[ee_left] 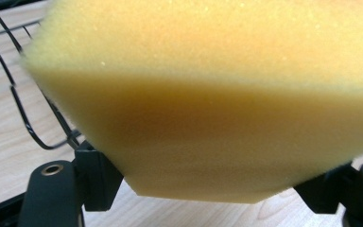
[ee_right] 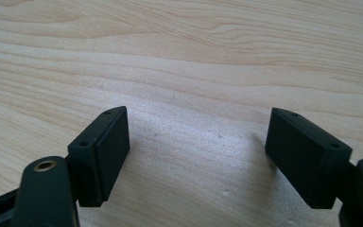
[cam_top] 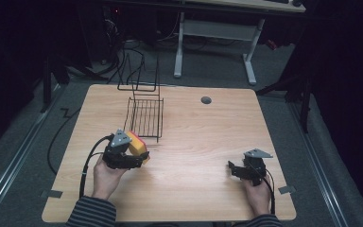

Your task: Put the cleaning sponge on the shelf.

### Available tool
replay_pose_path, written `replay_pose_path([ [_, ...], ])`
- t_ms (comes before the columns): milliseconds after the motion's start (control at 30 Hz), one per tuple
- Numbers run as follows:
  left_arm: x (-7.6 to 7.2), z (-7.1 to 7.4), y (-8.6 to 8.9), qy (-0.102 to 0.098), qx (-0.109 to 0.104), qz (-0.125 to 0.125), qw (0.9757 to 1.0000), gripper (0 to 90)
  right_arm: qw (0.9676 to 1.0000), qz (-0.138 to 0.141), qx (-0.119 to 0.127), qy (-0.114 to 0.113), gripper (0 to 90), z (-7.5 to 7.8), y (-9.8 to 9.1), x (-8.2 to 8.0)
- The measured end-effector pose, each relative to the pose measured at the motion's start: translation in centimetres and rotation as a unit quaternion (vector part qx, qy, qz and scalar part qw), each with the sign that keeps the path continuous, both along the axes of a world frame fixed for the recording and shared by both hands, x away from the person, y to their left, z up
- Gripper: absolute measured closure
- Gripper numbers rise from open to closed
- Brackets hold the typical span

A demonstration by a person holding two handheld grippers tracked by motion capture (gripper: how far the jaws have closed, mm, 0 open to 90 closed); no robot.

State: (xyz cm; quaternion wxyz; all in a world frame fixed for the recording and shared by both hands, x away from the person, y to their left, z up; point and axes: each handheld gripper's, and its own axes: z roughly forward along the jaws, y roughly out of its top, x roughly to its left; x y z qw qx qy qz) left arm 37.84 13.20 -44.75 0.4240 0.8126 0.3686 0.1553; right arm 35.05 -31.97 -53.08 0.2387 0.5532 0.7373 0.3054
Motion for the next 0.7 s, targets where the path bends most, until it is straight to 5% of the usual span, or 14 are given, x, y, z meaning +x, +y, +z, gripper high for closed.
replay_pose_path([
  [700,2.7,1.9,0.0,-0.007,-0.007,0.018,0.9998,24.2,1.0,0.0,0.0,0.0,22.8,0.0,0.0,0.0],
])
